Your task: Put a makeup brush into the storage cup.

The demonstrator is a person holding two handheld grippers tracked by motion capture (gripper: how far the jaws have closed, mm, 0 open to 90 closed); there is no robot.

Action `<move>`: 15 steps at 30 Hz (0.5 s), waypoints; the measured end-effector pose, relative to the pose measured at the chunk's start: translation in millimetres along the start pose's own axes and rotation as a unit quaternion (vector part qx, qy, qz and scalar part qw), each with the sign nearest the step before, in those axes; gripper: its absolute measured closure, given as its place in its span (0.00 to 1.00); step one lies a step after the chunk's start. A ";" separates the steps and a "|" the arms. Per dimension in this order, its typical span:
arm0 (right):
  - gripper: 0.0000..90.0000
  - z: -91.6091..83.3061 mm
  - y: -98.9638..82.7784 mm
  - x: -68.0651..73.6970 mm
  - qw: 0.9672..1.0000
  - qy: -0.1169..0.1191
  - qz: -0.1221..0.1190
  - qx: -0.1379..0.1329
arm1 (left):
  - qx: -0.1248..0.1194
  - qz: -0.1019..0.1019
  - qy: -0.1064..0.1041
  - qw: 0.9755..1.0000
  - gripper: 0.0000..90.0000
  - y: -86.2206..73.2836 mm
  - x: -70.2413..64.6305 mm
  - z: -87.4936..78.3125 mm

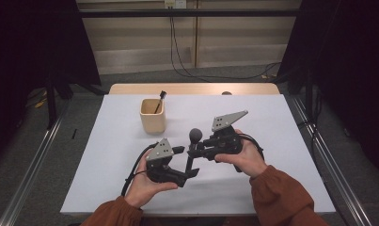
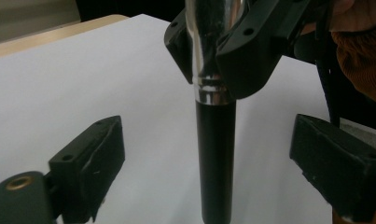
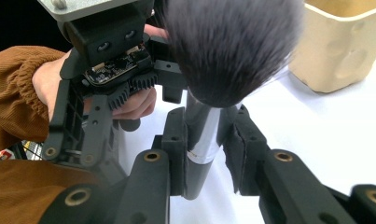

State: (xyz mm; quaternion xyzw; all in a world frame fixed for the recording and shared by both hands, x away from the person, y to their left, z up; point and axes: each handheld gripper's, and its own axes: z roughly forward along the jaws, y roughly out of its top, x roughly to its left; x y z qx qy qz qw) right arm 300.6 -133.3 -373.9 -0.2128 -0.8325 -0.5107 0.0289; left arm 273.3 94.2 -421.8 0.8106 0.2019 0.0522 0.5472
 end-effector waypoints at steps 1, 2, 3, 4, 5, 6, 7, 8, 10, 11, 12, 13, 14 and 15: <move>0.79 0.2 0.2 0.3 1.000 0.000 -0.001 0.000 | -0.003 0.000 0.000 1.000 0.17 0.1 -0.2 0.3; 0.79 0.3 0.3 0.4 1.000 -0.001 -0.002 0.000 | -0.006 -0.001 0.003 1.000 0.18 0.2 -0.2 0.8; 0.79 0.3 0.3 0.4 1.000 -0.001 -0.002 -0.001 | -0.008 0.005 0.004 1.000 0.19 0.2 -0.4 0.8; 0.79 0.4 0.3 0.4 1.000 -0.001 -0.002 -0.001 | -0.010 0.007 0.006 1.000 0.25 0.1 -0.5 0.6; 0.79 0.4 0.2 0.4 1.000 -0.001 -0.002 -0.002 | -0.009 0.005 0.005 1.000 0.29 0.2 -0.4 0.6; 0.79 0.4 0.1 0.4 1.000 -0.001 -0.002 -0.002 | -0.009 0.003 0.003 1.000 0.32 0.2 0.2 0.3; 0.79 0.5 -0.1 0.4 1.000 -0.001 -0.002 -0.003 | -0.012 0.000 0.005 1.000 0.38 0.0 0.9 -0.2; 0.79 0.5 -0.4 0.3 1.000 0.000 -0.002 -0.004 | -0.016 -0.002 0.006 1.000 0.41 -0.2 1.5 -0.5; 0.79 0.7 -1.3 0.4 1.000 -0.003 -0.003 -0.008 | -0.021 -0.004 0.009 1.000 0.47 -0.5 3.3 -1.8; 0.79 0.7 -1.8 0.3 1.000 -0.003 -0.003 -0.007 | -0.023 -0.005 0.009 1.000 0.51 -0.8 3.5 -2.1; 0.79 0.8 -2.0 0.4 1.000 -0.003 -0.003 -0.008 | -0.021 -0.006 0.006 1.000 0.52 -1.0 4.2 -2.4; 0.79 0.7 -2.0 0.5 1.000 -0.004 -0.003 -0.008 | -0.021 -0.007 0.004 1.000 0.55 -1.2 4.0 -2.6; 0.79 0.7 -1.9 0.5 1.000 -0.003 -0.004 -0.008 | -0.023 -0.004 0.003 1.000 0.57 -1.3 3.8 -2.6; 0.79 0.8 -1.8 0.7 1.000 -0.003 -0.003 -0.009 | -0.022 -0.004 0.001 1.000 0.60 -1.2 3.8 -2.4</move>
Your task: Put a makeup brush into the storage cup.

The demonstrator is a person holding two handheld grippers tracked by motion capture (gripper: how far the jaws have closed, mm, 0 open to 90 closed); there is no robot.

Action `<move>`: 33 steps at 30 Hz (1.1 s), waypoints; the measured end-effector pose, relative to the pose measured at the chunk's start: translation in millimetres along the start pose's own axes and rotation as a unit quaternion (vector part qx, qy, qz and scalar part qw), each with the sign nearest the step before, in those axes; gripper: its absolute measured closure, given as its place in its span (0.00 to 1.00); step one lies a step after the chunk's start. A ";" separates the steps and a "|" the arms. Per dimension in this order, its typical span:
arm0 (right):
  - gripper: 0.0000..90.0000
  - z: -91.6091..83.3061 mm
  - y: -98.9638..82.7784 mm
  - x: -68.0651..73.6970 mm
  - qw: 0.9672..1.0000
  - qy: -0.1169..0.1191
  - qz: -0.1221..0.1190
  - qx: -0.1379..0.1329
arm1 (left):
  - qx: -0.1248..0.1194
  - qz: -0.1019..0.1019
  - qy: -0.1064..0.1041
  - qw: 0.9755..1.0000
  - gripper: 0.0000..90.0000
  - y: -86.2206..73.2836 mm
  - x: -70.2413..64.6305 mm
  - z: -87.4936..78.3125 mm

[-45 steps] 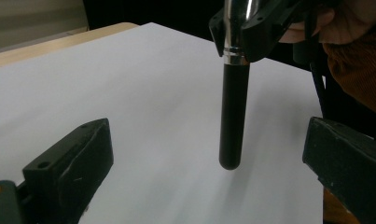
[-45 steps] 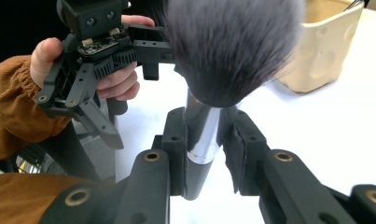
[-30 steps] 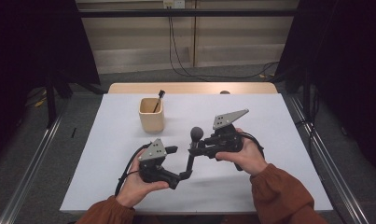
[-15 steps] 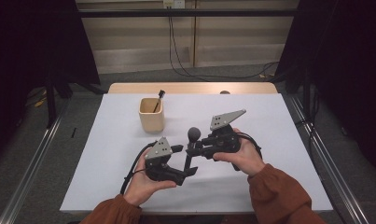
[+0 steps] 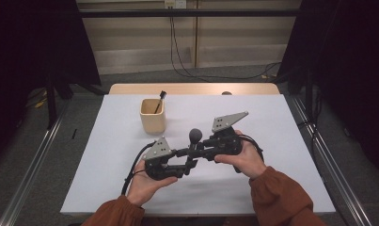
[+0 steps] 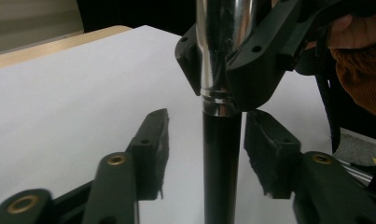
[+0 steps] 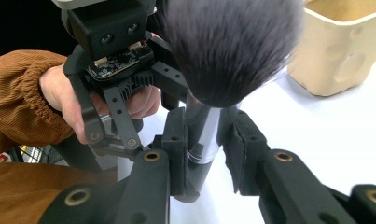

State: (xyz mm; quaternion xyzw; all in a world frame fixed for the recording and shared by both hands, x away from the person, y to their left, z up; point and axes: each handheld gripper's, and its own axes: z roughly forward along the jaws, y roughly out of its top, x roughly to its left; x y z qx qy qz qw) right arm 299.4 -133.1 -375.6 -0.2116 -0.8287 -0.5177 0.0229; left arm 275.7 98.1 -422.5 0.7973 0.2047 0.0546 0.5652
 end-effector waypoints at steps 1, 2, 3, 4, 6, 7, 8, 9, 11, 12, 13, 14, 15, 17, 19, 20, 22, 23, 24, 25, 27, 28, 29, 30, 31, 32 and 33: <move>0.79 0.0 0.1 0.1 1.000 -0.001 0.000 -0.001 | -0.001 -0.002 -0.001 1.000 0.62 -0.2 -0.1 0.3; 0.79 0.0 0.1 0.1 1.000 -0.001 0.000 -0.001 | 0.000 -0.002 -0.002 1.000 0.64 -0.3 -0.2 0.5; 0.79 0.1 0.0 0.1 1.000 -0.001 0.000 -0.001 | 0.001 -0.003 -0.002 1.000 0.66 -0.3 -0.3 0.7; 0.79 0.2 -0.2 0.2 1.000 -0.002 -0.001 -0.002 | 0.001 -0.003 -0.003 1.000 0.67 -0.4 -0.1 0.8; 0.79 0.2 -0.4 0.3 1.000 -0.002 -0.001 -0.004 | 0.003 -0.006 -0.003 1.000 0.69 -1.0 -0.3 1.0; 0.79 0.3 -0.7 0.4 1.000 -0.003 0.000 -0.006 | 0.003 -0.007 -0.004 1.000 0.71 -1.1 -0.2 1.0; 0.79 0.4 -0.9 0.1 1.000 -0.004 0.000 -0.007 | 0.001 -0.008 -0.006 1.000 0.74 -1.1 -0.3 0.8; 0.79 0.8 -1.4 -0.1 1.000 -0.004 0.001 -0.006 | 0.000 -0.010 -0.006 1.000 0.76 -1.0 -0.3 0.6; 0.79 1.7 -2.4 -0.5 1.000 -0.003 0.001 -0.004 | 0.002 -0.009 -0.007 1.000 0.79 -0.7 0.6 0.5; 0.79 2.0 -2.8 -0.6 1.000 -0.003 0.002 -0.005 | 0.003 -0.012 -0.009 1.000 0.80 -1.0 0.7 0.6; 0.79 2.1 -3.2 -0.6 1.000 -0.004 0.003 -0.005 | 0.003 -0.011 -0.010 1.000 0.82 -1.2 0.6 0.8; 0.79 2.1 -3.3 -0.7 1.000 -0.004 0.003 -0.005 | 0.005 -0.010 -0.009 1.000 0.83 -0.9 0.3 0.6; 0.79 2.1 -3.6 -0.8 1.000 -0.004 0.004 -0.005 | 0.005 -0.011 -0.010 1.000 0.83 -0.7 0.3 0.6; 0.79 2.1 -4.0 -0.9 1.000 -0.003 0.004 -0.007 | 0.004 -0.012 -0.010 1.000 0.83 -0.6 0.5 0.6; 0.79 1.9 -4.2 -0.9 1.000 -0.004 0.004 -0.011 | 0.004 -0.013 -0.008 1.000 0.83 -0.1 0.4 0.7; 0.79 1.8 -4.3 -0.9 1.000 -0.005 0.004 -0.012 | 0.004 -0.013 -0.009 1.000 0.83 0.0 0.7 0.8; 0.79 1.9 -4.7 -0.9 1.000 -0.006 0.005 -0.014 | 0.003 -0.012 -0.010 1.000 0.83 -0.1 0.9 0.7; 0.79 2.0 -4.9 -0.7 1.000 -0.006 0.004 -0.015 | 0.004 -0.012 -0.010 1.000 0.83 0.0 0.8 0.6; 0.79 1.9 -5.1 -0.5 1.000 -0.006 0.004 -0.017 | 0.003 -0.011 -0.009 1.000 0.83 0.2 0.6 0.5; 0.78 1.9 -5.4 -0.4 1.000 -0.007 0.005 -0.020 | 0.004 -0.012 -0.013 1.000 0.83 0.2 0.8 0.4; 0.75 1.7 -5.2 -0.5 1.000 -0.007 0.009 -0.025 | 0.003 -0.009 -0.006 1.000 0.83 0.6 1.2 -0.1; 0.74 1.2 -4.8 -0.5 1.000 -0.008 0.010 -0.028 | 0.002 -0.011 -0.009 1.000 0.83 0.9 2.8 -0.8; 0.72 0.8 -4.6 -0.3 0.999 -0.008 0.010 -0.030 | 0.001 -0.012 -0.008 1.000 0.83 1.4 3.9 -1.7; 0.70 0.5 -4.6 0.0 0.999 -0.009 0.010 -0.033 | -0.001 -0.013 -0.007 1.000 0.83 1.8 4.9 -2.8; 0.67 0.4 -4.7 0.3 0.999 -0.013 0.010 -0.034 | -0.002 -0.014 -0.008 1.000 0.83 2.1 5.8 -3.8; 0.64 0.1 -4.8 0.4 0.999 -0.018 0.011 -0.034 | -0.004 -0.016 -0.007 1.000 0.83 2.2 6.1 -4.3; 0.61 -0.1 -5.1 0.4 0.999 -0.021 0.011 -0.037 | -0.006 -0.016 -0.007 1.000 0.83 2.2 6.8 -4.9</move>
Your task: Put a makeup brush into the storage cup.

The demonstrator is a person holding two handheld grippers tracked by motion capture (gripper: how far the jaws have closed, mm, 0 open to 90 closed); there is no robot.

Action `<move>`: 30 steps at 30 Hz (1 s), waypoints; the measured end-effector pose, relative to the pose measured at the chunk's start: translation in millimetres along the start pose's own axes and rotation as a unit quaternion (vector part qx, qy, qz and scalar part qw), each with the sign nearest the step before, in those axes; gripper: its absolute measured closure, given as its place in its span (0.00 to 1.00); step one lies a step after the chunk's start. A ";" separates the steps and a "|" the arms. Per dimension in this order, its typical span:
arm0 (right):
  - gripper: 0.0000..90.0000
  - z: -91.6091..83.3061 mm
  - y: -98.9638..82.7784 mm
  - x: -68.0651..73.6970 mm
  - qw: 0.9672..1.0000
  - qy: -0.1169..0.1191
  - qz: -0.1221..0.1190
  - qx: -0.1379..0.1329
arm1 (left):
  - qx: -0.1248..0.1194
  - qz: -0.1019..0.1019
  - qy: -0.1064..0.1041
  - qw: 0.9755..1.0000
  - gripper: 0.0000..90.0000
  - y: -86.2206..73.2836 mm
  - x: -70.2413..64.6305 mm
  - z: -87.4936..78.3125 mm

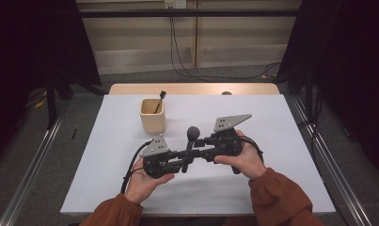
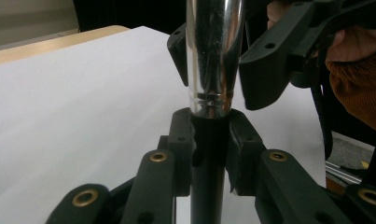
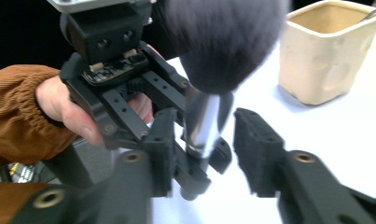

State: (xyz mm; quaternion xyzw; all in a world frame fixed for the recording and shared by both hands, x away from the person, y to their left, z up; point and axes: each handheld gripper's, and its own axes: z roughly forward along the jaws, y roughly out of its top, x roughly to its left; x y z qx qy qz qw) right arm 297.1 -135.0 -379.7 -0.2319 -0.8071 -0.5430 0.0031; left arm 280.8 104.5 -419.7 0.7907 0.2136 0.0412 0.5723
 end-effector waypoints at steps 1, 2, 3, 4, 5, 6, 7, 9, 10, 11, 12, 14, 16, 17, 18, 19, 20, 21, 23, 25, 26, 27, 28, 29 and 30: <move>0.58 -0.6 -0.4 0.1 1.000 -0.006 0.000 -0.003 | 0.001 0.001 0.001 1.000 0.83 0.1 0.2 -0.3; 0.53 -0.7 -0.6 0.1 1.000 -0.009 0.001 -0.007 | 0.001 0.001 0.001 1.000 0.83 0.0 0.2 -0.2; 0.48 -0.9 -0.8 0.1 1.000 -0.011 0.003 -0.010 | 0.000 0.000 0.001 1.000 0.83 -0.2 0.0 0.0; 0.43 -1.0 -1.0 0.2 1.000 -0.016 0.005 -0.012 | 0.002 0.001 0.002 1.000 0.83 -0.1 0.0 0.0; 0.39 -0.9 -1.2 0.3 1.000 -0.019 0.006 -0.013 | 0.002 0.001 0.002 1.000 0.83 -0.1 -0.1 0.1; 0.34 -0.5 -1.5 0.2 1.000 -0.019 0.006 -0.015 | 0.003 0.002 0.002 1.000 0.83 -0.1 -0.1 0.1; 0.29 -0.1 -1.9 0.1 1.000 -0.022 0.007 -0.020 | 0.001 0.002 0.003 1.000 0.83 -0.2 0.0 0.1; 0.16 0.8 -2.2 0.4 0.999 -0.025 0.009 -0.022 | 0.001 0.004 0.005 1.000 0.83 0.0 0.8 -0.7; 0.11 1.2 -2.6 1.2 0.999 -0.032 0.006 -0.025 | 0.001 0.003 0.006 1.000 0.83 0.1 1.2 -1.1; 0.11 1.2 -2.7 1.6 0.999 -0.035 0.003 -0.025 | -0.001 0.002 0.007 1.000 0.83 0.0 2.0 -1.6; 0.10 1.0 -2.9 2.1 0.999 -0.035 0.001 -0.027 | 0.000 0.002 0.010 1.000 0.83 0.1 2.4 -2.2; 0.05 0.6 -3.0 2.3 0.999 -0.039 0.003 -0.028 | 0.000 0.003 0.014 1.000 0.83 -0.2 3.3 -2.9; 0.04 -0.1 -3.3 1.6 0.999 -0.041 0.006 -0.031 | -0.002 0.001 0.016 1.000 0.83 -0.2 3.5 -3.7; 0.03 -0.7 -3.7 0.9 0.999 -0.043 0.009 -0.032 | -0.004 0.002 0.016 1.000 0.83 0.0 4.0 -4.1; 0.02 -1.3 -3.9 0.5 0.998 -0.047 0.012 -0.032 | -0.004 0.001 0.018 1.000 0.83 0.2 4.2 -5.0; 0.02 -2.0 -4.2 0.1 0.998 -0.051 0.013 -0.032 | -0.005 0.000 0.018 1.000 0.83 0.3 4.6 -5.5; 0.02 -2.5 -4.5 -0.2 0.998 -0.051 0.013 -0.032 | -0.006 0.001 0.020 1.000 0.83 0.5 5.3 -6.6; 0.02 -3.5 -5.1 -0.7 0.998 -0.054 0.015 -0.034 | -0.007 0.001 0.021 1.000 0.83 0.5 5.8 -7.4; 0.01 -5.4 -7.6 -2.0 0.997 -0.056 0.018 -0.041 | -0.009 0.000 0.024 1.000 0.83 0.6 6.9 -9.4; 0.00 -6.9 -10.7 -3.6 0.997 -0.061 0.021 -0.043 | -0.010 -0.001 0.027 1.000 0.83 0.7 8.2 -11.9; 0.00 -8.2 -12.9 -5.1 0.997 -0.064 0.024 -0.046 | -0.009 0.001 0.028 1.000 0.83 0.5 8.5 -12.4; 0.00 -9.1 -14.0 -6.0 0.996 -0.067 0.027 -0.047 | -0.008 0.003 0.028 1.000 0.83 0.2 8.6 -12.7; 0.00 -10.1 -15.3 -7.0 0.996 -0.071 0.029 -0.048 | -0.006 0.004 0.031 1.000 0.83 -0.2 8.6 -13.1; 0.00 -11.2 -15.9 -7.9 0.995 -0.079 0.032 -0.047 | -0.006 0.003 0.032 0.999 0.83 -0.4 8.7 -13.2; 0.00 -12.2 -16.1 -8.2 0.995 -0.086 0.033 -0.048 | -0.008 0.002 0.032 0.999 0.83 -0.5 8.9 -13.8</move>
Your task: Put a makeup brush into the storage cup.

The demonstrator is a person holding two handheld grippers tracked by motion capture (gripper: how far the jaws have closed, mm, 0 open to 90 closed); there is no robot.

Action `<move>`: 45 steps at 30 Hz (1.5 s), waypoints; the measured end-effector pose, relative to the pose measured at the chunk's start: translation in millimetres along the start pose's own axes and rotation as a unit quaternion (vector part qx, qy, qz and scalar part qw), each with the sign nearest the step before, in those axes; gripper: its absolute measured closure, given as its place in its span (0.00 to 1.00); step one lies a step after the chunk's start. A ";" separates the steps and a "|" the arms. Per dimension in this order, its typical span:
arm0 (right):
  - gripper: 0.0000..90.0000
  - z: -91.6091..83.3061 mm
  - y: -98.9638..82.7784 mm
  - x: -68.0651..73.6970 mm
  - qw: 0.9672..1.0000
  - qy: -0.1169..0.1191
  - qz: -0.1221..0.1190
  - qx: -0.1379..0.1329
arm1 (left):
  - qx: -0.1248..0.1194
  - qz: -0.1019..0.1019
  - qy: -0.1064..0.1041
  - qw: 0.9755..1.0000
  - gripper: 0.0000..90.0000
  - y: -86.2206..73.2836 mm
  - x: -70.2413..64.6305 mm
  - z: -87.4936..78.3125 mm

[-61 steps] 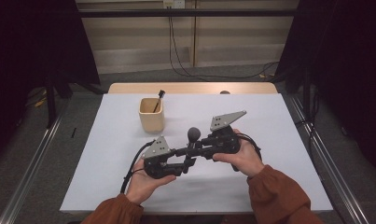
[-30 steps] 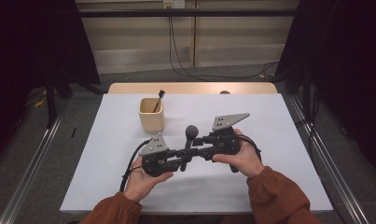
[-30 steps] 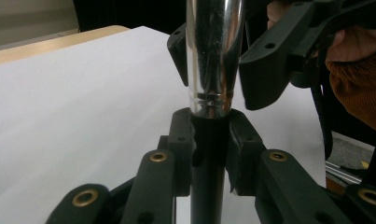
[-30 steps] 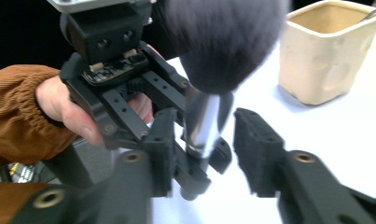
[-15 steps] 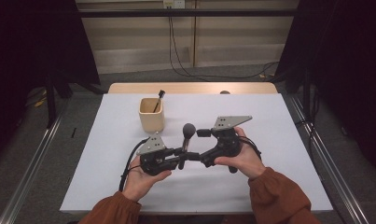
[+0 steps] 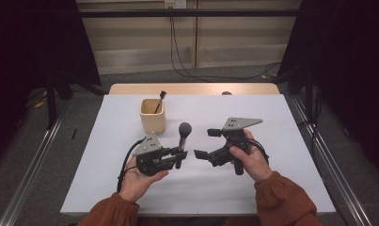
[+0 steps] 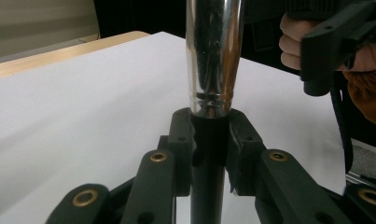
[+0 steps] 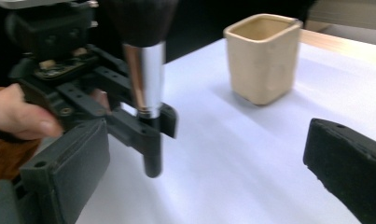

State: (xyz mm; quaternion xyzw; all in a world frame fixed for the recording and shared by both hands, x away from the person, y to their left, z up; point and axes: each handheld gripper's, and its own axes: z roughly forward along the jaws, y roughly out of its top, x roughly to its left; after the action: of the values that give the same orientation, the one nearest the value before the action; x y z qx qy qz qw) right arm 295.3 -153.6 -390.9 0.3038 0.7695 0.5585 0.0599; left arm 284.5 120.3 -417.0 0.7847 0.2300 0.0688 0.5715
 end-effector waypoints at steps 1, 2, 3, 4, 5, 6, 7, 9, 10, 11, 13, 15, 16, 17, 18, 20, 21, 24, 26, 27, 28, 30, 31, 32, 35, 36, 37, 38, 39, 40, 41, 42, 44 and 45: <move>0.00 -1.8 -0.2 -0.8 1.000 -0.007 -0.001 -0.003 | -0.001 0.000 0.001 1.000 0.83 0.2 0.4 -0.6; 0.00 -2.9 -0.4 -1.4 1.000 -0.008 -0.002 -0.005 | -0.003 0.000 0.003 1.000 0.83 0.6 1.3 -1.9; 0.00 -4.9 -0.8 -1.9 1.000 -0.012 -0.005 -0.008 | -0.004 0.000 0.005 1.000 0.83 0.8 2.2 -3.0; 0.00 -6.7 -1.6 -2.2 1.000 -0.016 -0.007 -0.013 | -0.004 0.000 0.006 1.000 0.83 1.0 3.1 -4.3; 0.00 -7.9 -2.4 -2.6 1.000 -0.018 -0.008 -0.015 | -0.007 -0.001 0.009 1.000 0.83 1.0 4.2 -5.4; 0.01 -9.4 -3.5 -3.4 1.000 -0.018 -0.008 -0.014 | -0.007 -0.002 0.013 1.000 0.83 1.2 5.9 -7.6; 0.00 -11.4 -5.4 -4.3 1.000 -0.022 -0.009 -0.015 | -0.008 -0.004 0.016 1.000 0.83 1.4 6.5 -8.8; 0.00 -14.4 -8.5 -5.9 0.999 -0.034 -0.009 -0.021 | -0.010 -0.004 0.021 1.000 0.83 1.9 9.4 -12.9; 0.00 -16.8 -10.5 -7.3 0.999 -0.038 -0.008 -0.024 | -0.010 -0.004 0.020 1.000 0.83 2.0 10.5 -14.3; 0.00 -18.3 -11.6 -8.1 0.999 -0.040 -0.007 -0.027 | -0.010 -0.003 0.025 1.000 0.83 1.8 11.1 -15.7; 0.01 -22.6 -14.8 -10.2 0.998 -0.051 -0.010 -0.036 | -0.012 -0.008 0.021 1.000 0.83 1.9 13.3 -19.6; 0.01 -25.8 -16.6 -11.7 0.997 -0.061 -0.015 -0.035 | -0.017 -0.006 0.030 0.999 0.83 2.7 14.5 -23.9; 0.01 -27.7 -17.8 -12.5 0.997 -0.066 -0.016 -0.036 | -0.016 -0.006 0.032 0.999 0.83 3.3 15.9 -26.6; 0.01 -29.6 -19.1 -13.6 0.997 -0.068 -0.015 -0.041 | -0.018 -0.005 0.037 0.999 0.83 3.7 17.4 -28.5; 0.01 -31.7 -20.9 -14.7 0.996 -0.071 -0.012 -0.046 | -0.017 -0.004 0.038 0.999 0.83 4.5 19.7 -31.4; 0.01 -35.5 -24.0 -16.3 0.996 -0.078 -0.012 -0.046 | -0.017 -0.005 0.045 0.999 0.83 5.4 22.0 -35.2; 0.01 -37.5 -25.4 -16.7 0.996 -0.081 -0.012 -0.044 | -0.021 -0.005 0.049 0.999 0.83 6.0 23.6 -37.3; 0.01 -44.2 -28.2 -18.0 0.995 -0.087 -0.009 -0.053 | -0.025 -0.007 0.056 0.998 0.83 7.7 26.7 -42.7; 0.01 -48.1 -30.0 -18.7 0.994 -0.092 -0.010 -0.054 | -0.026 -0.005 0.058 0.998 0.83 8.1 29.2 -45.3; 0.01 -50.0 -30.9 -19.1 0.994 -0.093 -0.008 -0.056 | -0.025 -0.006 0.062 0.998 0.83 8.3 30.5 -46.9; 0.01 -52.2 -32.2 -19.7 0.994 -0.094 -0.007 -0.056 | -0.028 -0.009 0.063 0.998 0.83 8.2 30.9 -47.3; 0.01 -55.2 -34.4 -20.0 0.994 -0.096 -0.009 -0.056 | -0.030 -0.008 0.066 0.997 0.83 8.1 32.3 -48.9; 0.01 -56.6 -35.8 -20.1 0.994 -0.096 -0.009 -0.055 | -0.029 -0.006 0.067 0.997 0.83 8.3 33.2 -49.9; 0.00 -58.2 -37.4 -20.4 0.994 -0.095 -0.008 -0.055 | -0.029 -0.008 0.068 0.997 0.83 8.5 33.6 -50.8; 0.01 -64.5 -41.9 -21.9 0.993 -0.107 -0.004 -0.058 | -0.031 -0.007 0.073 0.997 0.83 10.4 36.1 -54.1; 0.01 -66.8 -43.3 -22.7 0.992 -0.114 -0.002 -0.060 | -0.036 -0.008 0.075 0.997 0.83 11.2 37.7 -55.4; 0.01 -69.8 -45.1 -23.6 0.990 -0.125 0.000 -0.062 | -0.033 -0.006 0.076 0.997 0.83 12.1 39.1 -56.8; 0.01 -71.7 -46.4 -24.0 0.989 -0.131 0.001 -0.064 | -0.036 -0.010 0.077 0.996 0.83 13.1 40.4 -57.7; 0.01 -74.2 -48.2 -24.5 0.989 -0.135 0.003 -0.067 | -0.039 -0.010 0.081 0.996 0.83 14.6 42.0 -58.3; 0.01 -77.3 -50.5 -25.2 0.988 -0.139 0.005 -0.070 | -0.039 -0.009 0.083 0.996 0.83 15.7 43.0 -58.7; 0.01 -79.2 -51.9 -25.5 0.987 -0.141 0.007 -0.070 | -0.039 -0.006 0.086 0.996 0.83 16.8 45.0 -59.4; 0.01 -81.4 -53.8 -25.9 0.986 -0.146 0.009 -0.073 | -0.040 -0.008 0.088 0.995 0.83 17.8 46.6 -60.0; 0.01 -85.7 -57.5 -26.4 0.985 -0.156 0.007 -0.075 | -0.042 -0.011 0.094 0.995 0.83 19.5 50.3 -62.0; 0.01 -87.7 -59.3 -26.6 0.984 -0.161 0.009 -0.078 | -0.043 -0.009 0.098 0.994 0.83 20.8 53.0 -63.7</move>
State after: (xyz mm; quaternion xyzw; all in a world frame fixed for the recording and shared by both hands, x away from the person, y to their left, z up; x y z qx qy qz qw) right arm 255.2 -251.4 -418.3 0.3910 0.7014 0.5608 0.2016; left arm 313.7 193.7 -384.4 0.7469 0.2888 0.1495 0.5800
